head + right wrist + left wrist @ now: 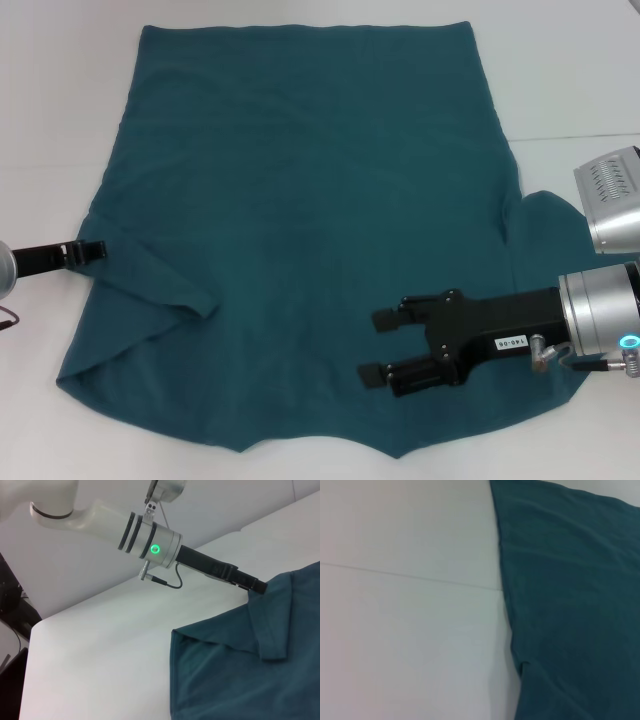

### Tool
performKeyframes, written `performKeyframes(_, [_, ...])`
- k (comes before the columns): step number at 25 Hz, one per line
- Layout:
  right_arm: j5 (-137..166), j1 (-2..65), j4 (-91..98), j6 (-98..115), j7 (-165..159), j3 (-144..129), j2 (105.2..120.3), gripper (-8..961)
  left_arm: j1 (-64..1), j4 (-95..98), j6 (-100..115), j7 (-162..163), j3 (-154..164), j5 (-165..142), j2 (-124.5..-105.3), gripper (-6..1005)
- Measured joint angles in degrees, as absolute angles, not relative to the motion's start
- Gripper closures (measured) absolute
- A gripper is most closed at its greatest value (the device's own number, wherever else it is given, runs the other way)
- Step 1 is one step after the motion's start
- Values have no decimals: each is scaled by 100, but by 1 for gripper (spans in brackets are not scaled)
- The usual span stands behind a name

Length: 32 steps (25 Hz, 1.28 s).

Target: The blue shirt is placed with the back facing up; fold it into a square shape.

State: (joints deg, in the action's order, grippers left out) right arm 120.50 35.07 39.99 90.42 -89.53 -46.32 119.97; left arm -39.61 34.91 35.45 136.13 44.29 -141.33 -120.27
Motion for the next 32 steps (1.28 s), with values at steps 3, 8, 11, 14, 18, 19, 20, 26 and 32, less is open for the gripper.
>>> performKeyframes(3, [12050, 3507, 3999, 9045, -8952, -4630, 11997, 39, -3980, 3464, 3527, 13580, 4429, -14142, -12025, 390])
performKeyframes(8, [12050, 3507, 3998, 9028, -8949, -4630, 11997, 39, -3986, 3463, 3524, 13579, 4429, -14169, -12025, 393])
performKeyframes(11, [12050, 3512, 3977, 9026, -8943, -4626, 11997, 39, -3991, 3461, 3482, 13579, 4429, -14184, -12029, 396])
performKeyframes(14, [12050, 3522, 3956, 9026, -8939, -4614, 11994, 39, -3991, 3455, 3444, 13579, 4429, -14195, -12026, 398])
performKeyframes(18, [12050, 3528, 3955, 9026, -8938, -4606, 11987, 39, -3991, 3449, 3438, 13579, 4437, -14236, -12021, 398])
performKeyframes(19, [12050, 3531, 3955, 9026, -8938, -4606, 11987, 39, -3991, 3449, 3438, 13579, 4437, -14236, -12021, 398])
performKeyframes(20, [12050, 3535, 3955, 9026, -8938, -4606, 11988, 39, -3990, 3416, 3416, 13579, 4440, -14268, -12021, 398])
performKeyframes(26, [12050, 3542, 3950, 9026, -8938, -4612, 11997, 39, -3983, 3374, 3360, 13579, 4423, -14274, -12023, 398])
performKeyframes(32, [12050, 3550, 3946, 9026, -8938, -4609, 11997, 39, -4011, 3265, 3340, 13604, 4394, -14274, -12006, 397])
